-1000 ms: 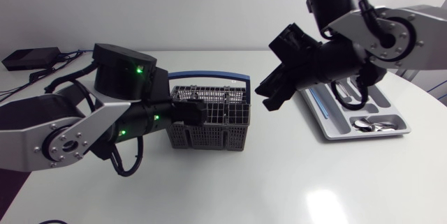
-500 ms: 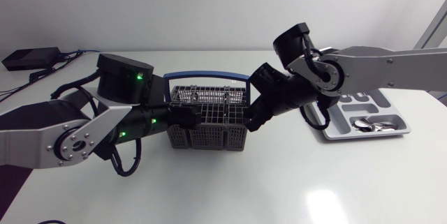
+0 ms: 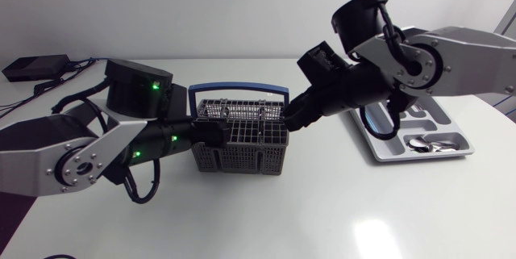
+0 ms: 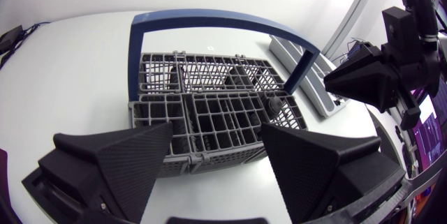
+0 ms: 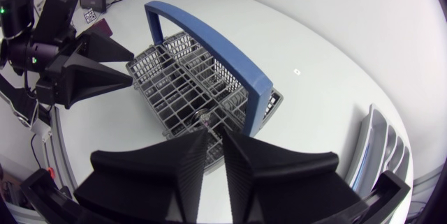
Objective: Unload the cutlery basket into the drawer organizer.
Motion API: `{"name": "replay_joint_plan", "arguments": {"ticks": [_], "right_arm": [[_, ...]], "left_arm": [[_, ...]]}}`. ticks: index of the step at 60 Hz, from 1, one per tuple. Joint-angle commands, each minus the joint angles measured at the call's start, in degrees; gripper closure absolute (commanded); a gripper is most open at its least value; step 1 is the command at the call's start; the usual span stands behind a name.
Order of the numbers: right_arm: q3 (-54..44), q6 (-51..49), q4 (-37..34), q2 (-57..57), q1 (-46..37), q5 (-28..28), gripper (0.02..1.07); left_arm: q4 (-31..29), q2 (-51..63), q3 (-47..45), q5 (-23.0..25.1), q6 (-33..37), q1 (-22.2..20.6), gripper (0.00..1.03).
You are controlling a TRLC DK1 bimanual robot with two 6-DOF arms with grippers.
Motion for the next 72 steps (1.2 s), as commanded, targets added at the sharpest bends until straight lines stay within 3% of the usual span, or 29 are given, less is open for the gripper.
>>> {"name": "replay_joint_plan", "arguments": {"ticks": [1, 10, 20, 36, 39, 46, 60, 72], "right_arm": [[3.0, 5.2, -3.6, 0.3, 1.0, 0.8, 0.58], [8.7, 10.2, -12.1, 1.8, 1.6, 1.0, 0.33], [12.9, 11.2, -17.9, 4.2, 3.9, 1.0, 0.33], [17.1, 13.8, -19.7, 5.4, 5.3, 1.5, 0.31], [17.3, 14.9, -20.0, 5.4, 5.3, 1.6, 0.21], [17.7, 15.4, -21.0, 5.3, 5.5, 1.6, 0.15], [18.5, 15.6, -21.8, 5.8, 6.3, 0.8, 0.07], [21.1, 18.1, -24.2, 9.7, 6.1, -0.3, 0.07]], "left_arm": [[-0.7, -1.4, -0.4, 0.8, 1.5, 0.2, 0.15], [-1.6, -2.3, 0.1, 0.8, 1.8, 0.1, 0.15], [-1.7, -2.4, 0.1, 1.2, 2.7, 0.0, 0.15], [-3.6, -3.2, 0.2, 2.3, 6.6, -0.2, 0.15], [-3.7, -3.2, 0.1, 2.3, 7.7, -0.2, 0.15], [-3.5, -3.5, -0.1, 2.3, 9.9, -0.2, 0.15], [-3.4, -4.0, -0.2, 2.3, 13.0, -0.3, 0.15], [-4.4, -4.2, -0.4, 2.3, 13.8, -0.4, 0.15]]}}
